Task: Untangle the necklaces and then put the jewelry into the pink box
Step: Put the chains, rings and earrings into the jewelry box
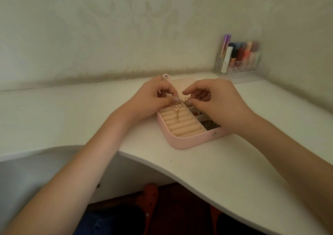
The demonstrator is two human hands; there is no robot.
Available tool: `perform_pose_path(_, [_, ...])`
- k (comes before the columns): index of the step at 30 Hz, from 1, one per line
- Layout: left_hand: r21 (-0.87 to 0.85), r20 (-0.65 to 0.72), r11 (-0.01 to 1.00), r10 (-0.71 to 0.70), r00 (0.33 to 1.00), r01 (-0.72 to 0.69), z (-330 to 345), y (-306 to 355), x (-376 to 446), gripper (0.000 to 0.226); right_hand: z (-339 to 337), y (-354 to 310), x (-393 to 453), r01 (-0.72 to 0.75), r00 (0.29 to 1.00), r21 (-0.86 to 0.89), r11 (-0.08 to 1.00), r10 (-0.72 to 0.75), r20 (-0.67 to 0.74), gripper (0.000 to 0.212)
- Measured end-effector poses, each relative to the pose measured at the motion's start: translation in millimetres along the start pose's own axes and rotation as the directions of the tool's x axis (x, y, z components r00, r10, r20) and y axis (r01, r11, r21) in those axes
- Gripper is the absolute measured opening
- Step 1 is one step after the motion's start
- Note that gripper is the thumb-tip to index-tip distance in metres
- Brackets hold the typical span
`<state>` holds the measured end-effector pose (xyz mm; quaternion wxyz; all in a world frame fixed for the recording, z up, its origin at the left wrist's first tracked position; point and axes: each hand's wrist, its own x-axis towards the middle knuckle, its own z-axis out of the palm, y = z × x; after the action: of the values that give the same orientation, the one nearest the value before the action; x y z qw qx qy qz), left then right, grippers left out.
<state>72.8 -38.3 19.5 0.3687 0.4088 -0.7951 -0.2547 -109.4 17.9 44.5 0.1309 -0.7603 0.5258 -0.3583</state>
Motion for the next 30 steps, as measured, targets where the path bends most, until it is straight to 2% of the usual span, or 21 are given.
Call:
perform_pose_path(4, [0.13, 0.103, 0.991, 0.024, 0.994, -0.037, -6.9, 9.3, 3.9, 0.016, 2.4, -1.0, 0.5, 0.012, 1.0, -0.015, 1.0, -0.012, 0.026, 0.021])
perform_pose_path(6, [0.178, 0.171, 0.984, -0.033, 0.985, 0.002, -11.7, 16.5, 8.8, 0.018, 1.4, -2.4, -0.5, 0.013, 0.999, -0.01, 1.0, -0.013, 0.046, 0.021])
perform_pose_path(9, [0.237, 0.256, 0.968, -0.141, 0.956, 0.079, -15.5, 24.5, 19.1, 0.009, 2.5, -3.7, -2.6, 0.022, 0.998, -0.025, 0.999, -0.02, 0.067, 0.023])
perform_pose_path(16, [0.18, 0.365, 0.937, -0.347, 0.864, 0.3, -20.5, 29.9, 33.6, 0.026, 2.8, -7.5, -7.1, 0.046, 0.995, -0.016, 0.999, -0.044, 0.092, 0.029])
perform_pose_path(22, [0.147, 0.453, 0.921, -0.388, 0.803, 0.361, -22.4, 27.7, 39.3, 0.021, -1.4, -16.9, -10.8, 0.009, 0.995, -0.106, 0.994, 0.002, 0.098, 0.028])
perform_pose_path(30, [0.106, 0.484, 0.929, -0.359, 0.798, 0.354, -23.2, 21.2, 40.6, 0.022, -6.0, -22.0, -12.7, -0.039, 0.981, -0.113, 0.993, 0.06, 0.186, 0.026])
